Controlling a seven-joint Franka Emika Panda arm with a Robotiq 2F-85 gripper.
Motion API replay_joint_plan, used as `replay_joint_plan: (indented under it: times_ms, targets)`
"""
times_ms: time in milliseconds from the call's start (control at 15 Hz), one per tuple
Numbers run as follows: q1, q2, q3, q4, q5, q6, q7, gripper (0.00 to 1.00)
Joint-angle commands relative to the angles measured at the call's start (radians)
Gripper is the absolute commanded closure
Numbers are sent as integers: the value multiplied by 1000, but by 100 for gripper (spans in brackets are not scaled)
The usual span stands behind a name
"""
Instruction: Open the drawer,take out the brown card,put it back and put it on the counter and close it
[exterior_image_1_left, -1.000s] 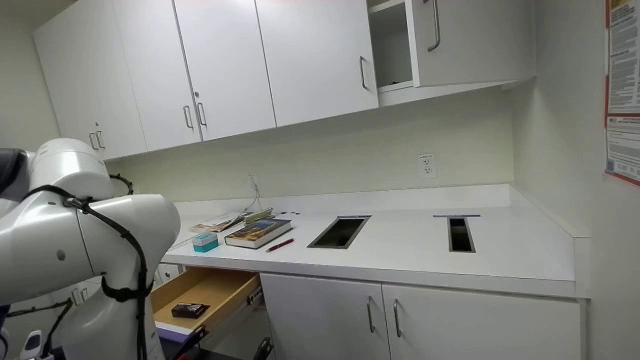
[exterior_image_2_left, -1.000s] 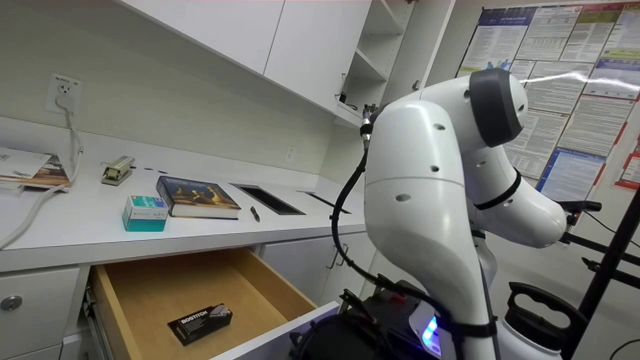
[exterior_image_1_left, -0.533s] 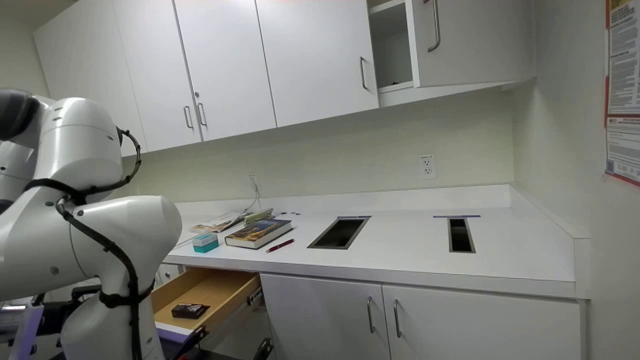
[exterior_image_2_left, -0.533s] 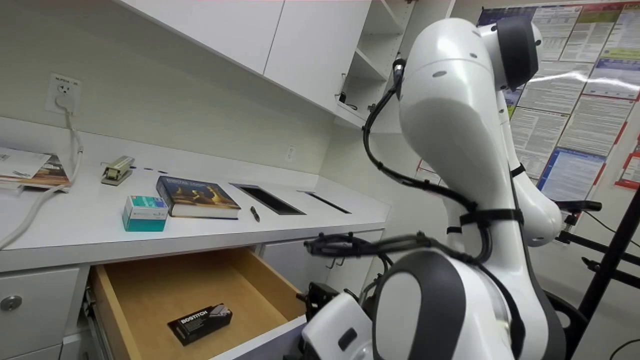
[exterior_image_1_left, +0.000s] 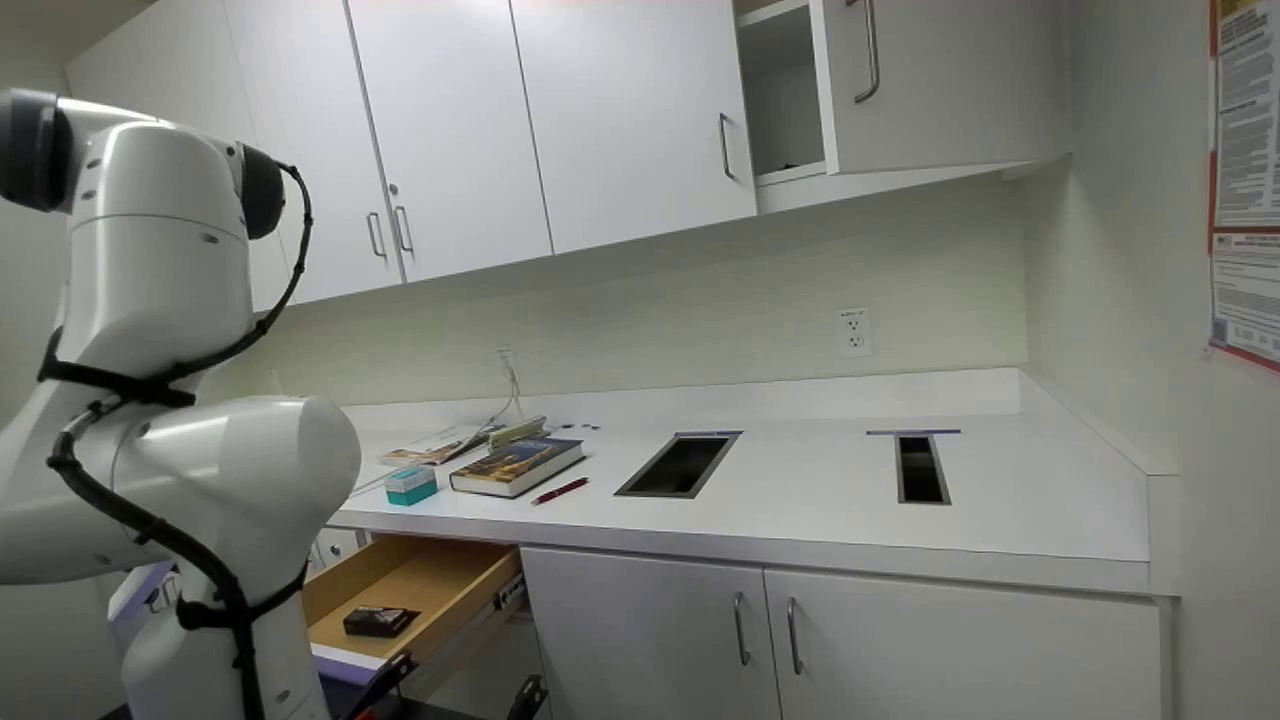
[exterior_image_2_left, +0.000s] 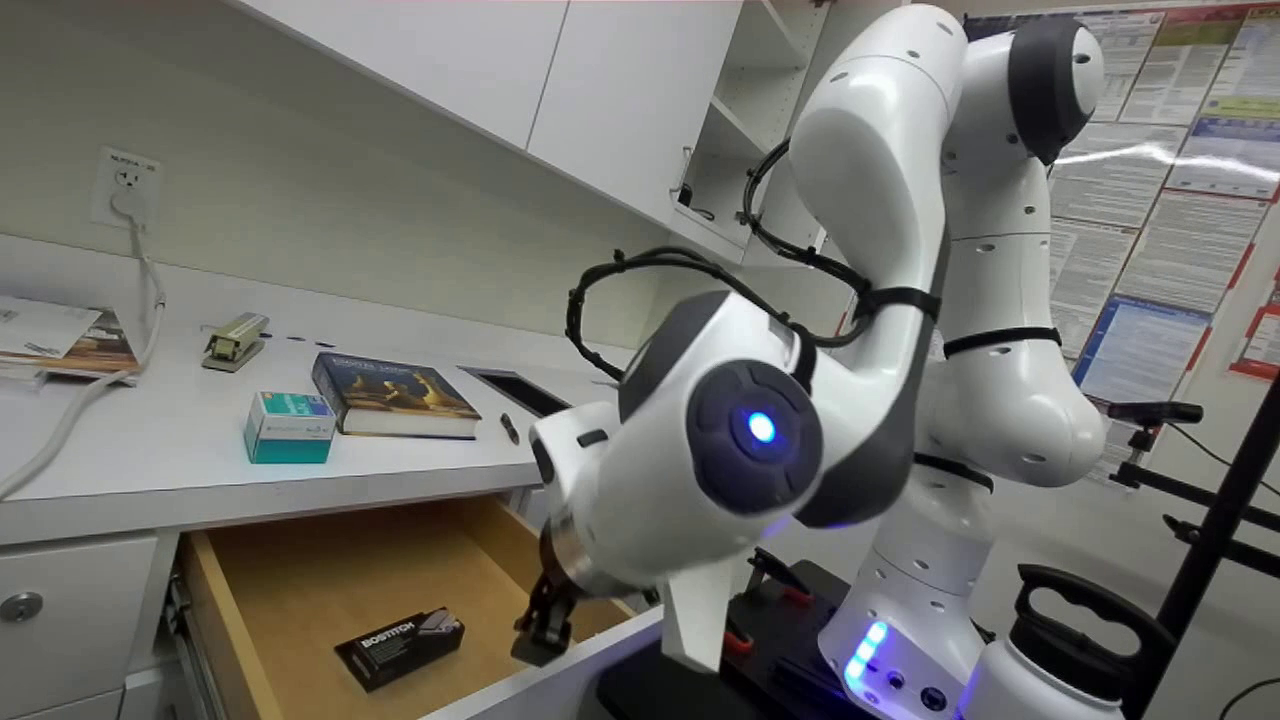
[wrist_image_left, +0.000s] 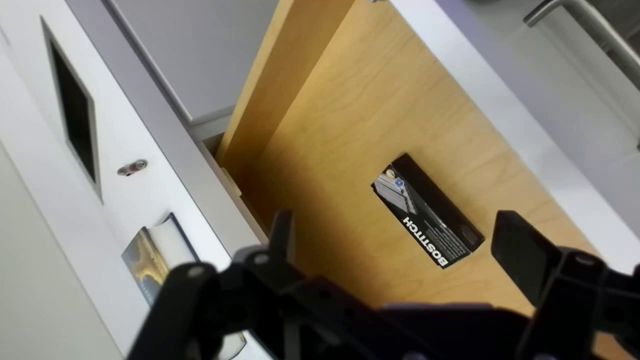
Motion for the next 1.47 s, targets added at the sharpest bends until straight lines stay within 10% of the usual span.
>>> replay_joint_plan:
  times_ms: [0,467,800,1400]
  targets:
    - [-2,-27,-39,-10,11,52,-27,0]
    - [-66,-52,-67,-32,-61,212,-88,0]
    - [-181,-26,-156,-2,-70,549,-431,0]
    - [-446,154,-90,85,2,562,-1135,0]
